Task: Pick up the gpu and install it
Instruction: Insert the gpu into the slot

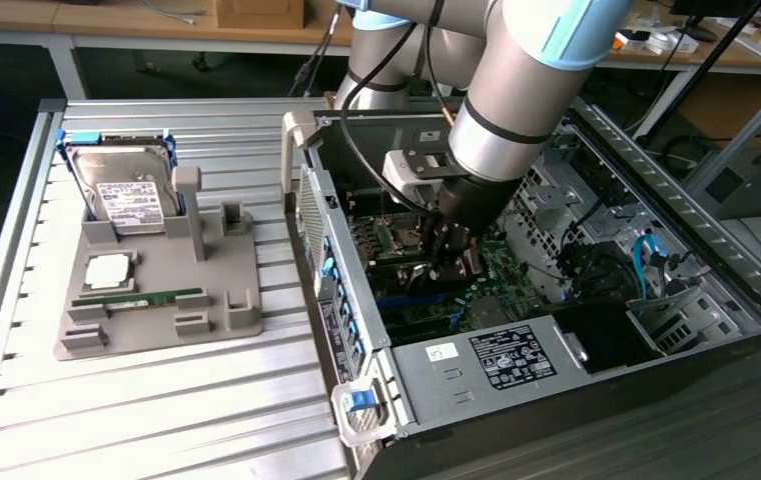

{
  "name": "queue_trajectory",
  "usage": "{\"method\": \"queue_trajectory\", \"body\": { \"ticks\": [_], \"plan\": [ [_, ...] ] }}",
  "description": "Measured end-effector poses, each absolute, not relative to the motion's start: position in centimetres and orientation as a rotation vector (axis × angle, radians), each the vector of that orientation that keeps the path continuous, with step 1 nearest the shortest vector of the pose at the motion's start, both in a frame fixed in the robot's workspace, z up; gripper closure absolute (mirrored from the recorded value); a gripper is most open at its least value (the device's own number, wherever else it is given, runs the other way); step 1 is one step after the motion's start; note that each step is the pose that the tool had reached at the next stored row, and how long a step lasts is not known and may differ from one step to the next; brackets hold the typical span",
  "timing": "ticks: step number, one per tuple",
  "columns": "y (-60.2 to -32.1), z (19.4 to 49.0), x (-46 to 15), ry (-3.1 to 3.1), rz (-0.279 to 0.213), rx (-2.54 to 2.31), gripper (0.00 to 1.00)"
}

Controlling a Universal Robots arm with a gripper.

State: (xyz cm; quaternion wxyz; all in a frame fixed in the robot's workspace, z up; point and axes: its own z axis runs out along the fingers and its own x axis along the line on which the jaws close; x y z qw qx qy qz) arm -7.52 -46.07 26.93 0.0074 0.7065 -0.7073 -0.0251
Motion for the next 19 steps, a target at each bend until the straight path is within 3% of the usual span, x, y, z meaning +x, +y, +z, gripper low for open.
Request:
{"method": "queue_trajectory", "body": {
  "ticks": [19],
  "plan": [
    [-46.07, 26.09, -7.91, -2.214, -0.082, 2.211, 0.73]
  ]
}}
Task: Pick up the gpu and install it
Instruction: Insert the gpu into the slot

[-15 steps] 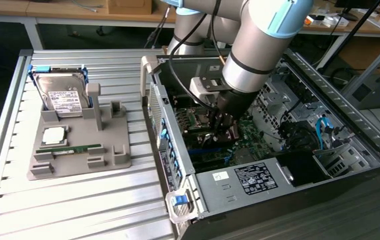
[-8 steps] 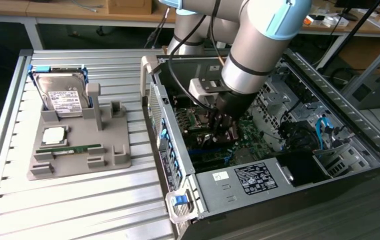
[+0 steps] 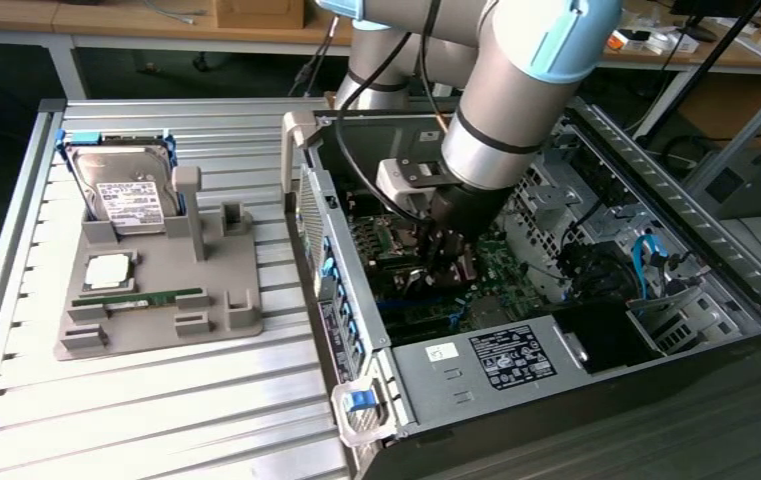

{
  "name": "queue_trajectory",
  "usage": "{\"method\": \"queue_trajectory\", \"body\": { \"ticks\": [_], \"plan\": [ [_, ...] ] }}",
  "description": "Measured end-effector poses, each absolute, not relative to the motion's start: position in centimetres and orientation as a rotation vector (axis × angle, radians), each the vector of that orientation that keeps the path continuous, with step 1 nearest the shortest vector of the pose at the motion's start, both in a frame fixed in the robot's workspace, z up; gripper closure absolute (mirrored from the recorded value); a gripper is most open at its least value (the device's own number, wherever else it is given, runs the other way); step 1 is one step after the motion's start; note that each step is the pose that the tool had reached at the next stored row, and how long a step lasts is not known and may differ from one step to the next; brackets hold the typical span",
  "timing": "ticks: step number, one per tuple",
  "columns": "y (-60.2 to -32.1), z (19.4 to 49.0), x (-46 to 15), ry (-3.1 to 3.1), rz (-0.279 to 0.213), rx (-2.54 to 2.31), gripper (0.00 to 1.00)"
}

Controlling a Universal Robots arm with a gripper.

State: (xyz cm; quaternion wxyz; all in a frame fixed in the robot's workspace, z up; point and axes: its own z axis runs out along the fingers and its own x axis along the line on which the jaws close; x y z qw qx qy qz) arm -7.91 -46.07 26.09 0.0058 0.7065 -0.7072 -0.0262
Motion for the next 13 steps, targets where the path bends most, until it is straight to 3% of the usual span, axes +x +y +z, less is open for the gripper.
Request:
{"method": "queue_trajectory", "body": {
  "ticks": [13],
  "plan": [
    [-46.06, 26.23, -7.92, -2.222, -0.085, 2.205, 0.73]
  ]
}}
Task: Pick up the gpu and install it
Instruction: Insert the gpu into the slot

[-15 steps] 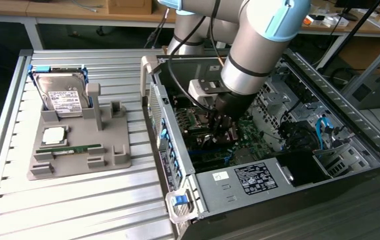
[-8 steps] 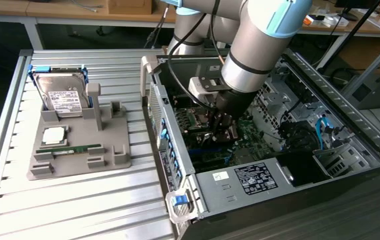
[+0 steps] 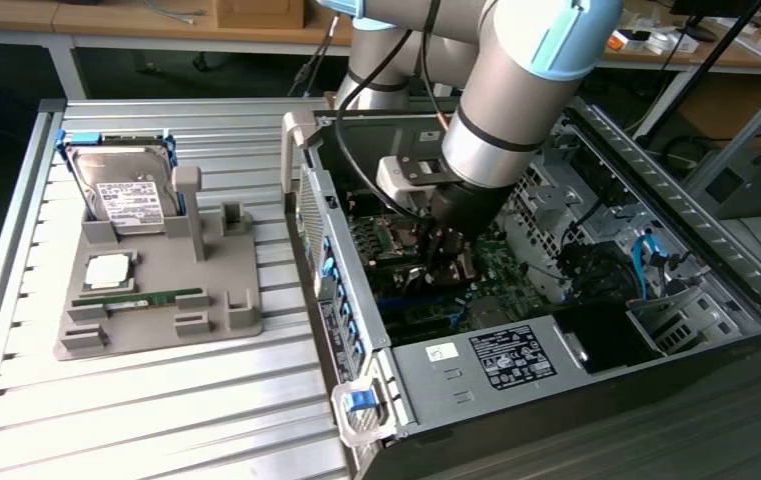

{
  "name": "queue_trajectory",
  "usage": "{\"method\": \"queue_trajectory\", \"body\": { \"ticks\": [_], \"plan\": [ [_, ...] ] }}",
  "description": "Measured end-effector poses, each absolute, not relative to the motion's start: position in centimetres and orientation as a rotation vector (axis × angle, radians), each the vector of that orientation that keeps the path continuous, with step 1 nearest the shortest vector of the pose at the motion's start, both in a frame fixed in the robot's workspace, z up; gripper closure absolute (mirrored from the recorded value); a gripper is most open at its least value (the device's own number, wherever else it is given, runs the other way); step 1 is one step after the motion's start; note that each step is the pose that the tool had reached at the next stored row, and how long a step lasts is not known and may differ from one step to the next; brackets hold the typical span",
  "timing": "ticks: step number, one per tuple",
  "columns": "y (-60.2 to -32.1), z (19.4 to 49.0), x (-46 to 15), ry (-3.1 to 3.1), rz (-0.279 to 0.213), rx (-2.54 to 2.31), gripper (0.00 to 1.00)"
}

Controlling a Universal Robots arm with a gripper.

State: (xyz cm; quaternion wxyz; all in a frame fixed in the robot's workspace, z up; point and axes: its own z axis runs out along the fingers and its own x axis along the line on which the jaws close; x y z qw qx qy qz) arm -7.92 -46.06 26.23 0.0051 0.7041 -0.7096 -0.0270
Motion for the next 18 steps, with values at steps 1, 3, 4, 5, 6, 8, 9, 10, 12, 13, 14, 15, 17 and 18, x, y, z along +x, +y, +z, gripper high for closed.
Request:
{"method": "queue_trajectory", "body": {
  "ticks": [1, 3, 4, 5, 6, 8, 9, 10, 12, 13, 14, 15, 17, 18],
  "plan": [
    [-46.02, 26.2, -7.91, -2.223, -0.085, 2.204, 0.73],
    [-45.98, 26.19, -8.0, -2.225, -0.085, 2.203, 0.73],
    [-45.97, 26.19, -8.01, -2.225, -0.084, 2.203, 0.73],
    [-45.97, 26.21, -8.01, -2.225, -0.085, 2.203, 0.73],
    [-45.96, 26.26, -8.01, -2.225, -0.084, 2.203, 0.73],
    [-45.95, 26.47, -8.02, -2.225, -0.084, 2.203, 0.73],
    [-45.94, 26.64, -8.02, -2.225, -0.084, 2.203, 0.73],
    [-45.93, 26.71, -8.01, -2.225, -0.084, 2.203, 0.73],
    [-45.93, 26.7, -8.02, -2.225, -0.084, 2.203, 0.73],
    [-45.93, 26.69, -8.04, -2.225, -0.084, 2.203, 0.73],
    [-45.93, 26.64, -8.08, -2.225, -0.084, 2.203, 0.73],
    [-45.93, 26.6, -8.14, -2.225, -0.084, 2.203, 0.73],
    [-45.91, 26.53, -8.23, -2.225, -0.084, 2.203, 0.73],
    [-45.9, 26.49, -8.26, -2.225, -0.084, 2.202, 0.73]
  ]
}}
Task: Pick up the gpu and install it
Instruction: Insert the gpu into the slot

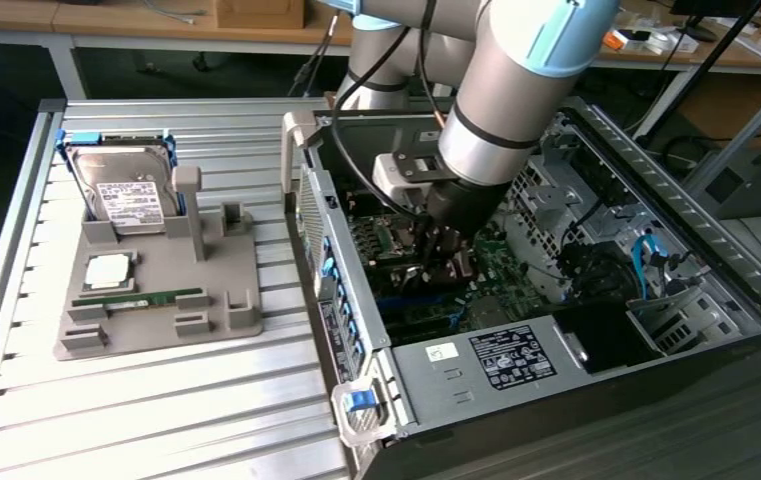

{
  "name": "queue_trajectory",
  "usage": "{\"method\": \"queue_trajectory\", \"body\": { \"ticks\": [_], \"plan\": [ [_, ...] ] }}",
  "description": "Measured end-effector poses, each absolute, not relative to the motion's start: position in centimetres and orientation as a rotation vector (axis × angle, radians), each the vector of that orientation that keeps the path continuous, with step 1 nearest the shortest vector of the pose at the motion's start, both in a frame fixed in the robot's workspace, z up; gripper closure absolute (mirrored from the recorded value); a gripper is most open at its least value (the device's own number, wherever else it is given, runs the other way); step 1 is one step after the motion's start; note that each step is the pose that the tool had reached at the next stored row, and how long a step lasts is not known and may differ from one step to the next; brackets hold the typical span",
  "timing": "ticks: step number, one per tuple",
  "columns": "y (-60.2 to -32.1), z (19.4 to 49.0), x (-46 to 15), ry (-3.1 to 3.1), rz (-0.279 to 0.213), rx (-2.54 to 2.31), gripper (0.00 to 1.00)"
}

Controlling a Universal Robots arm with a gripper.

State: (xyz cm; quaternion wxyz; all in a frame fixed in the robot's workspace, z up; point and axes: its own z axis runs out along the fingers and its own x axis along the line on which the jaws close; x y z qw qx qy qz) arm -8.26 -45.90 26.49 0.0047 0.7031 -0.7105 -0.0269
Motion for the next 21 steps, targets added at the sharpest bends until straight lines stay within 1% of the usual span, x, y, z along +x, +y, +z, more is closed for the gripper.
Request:
{"method": "queue_trajectory", "body": {
  "ticks": [21],
  "plan": [
    [-45.85, 26.22, -8.65, -2.197, -0.084, 2.23, 0.73]
  ]
}}
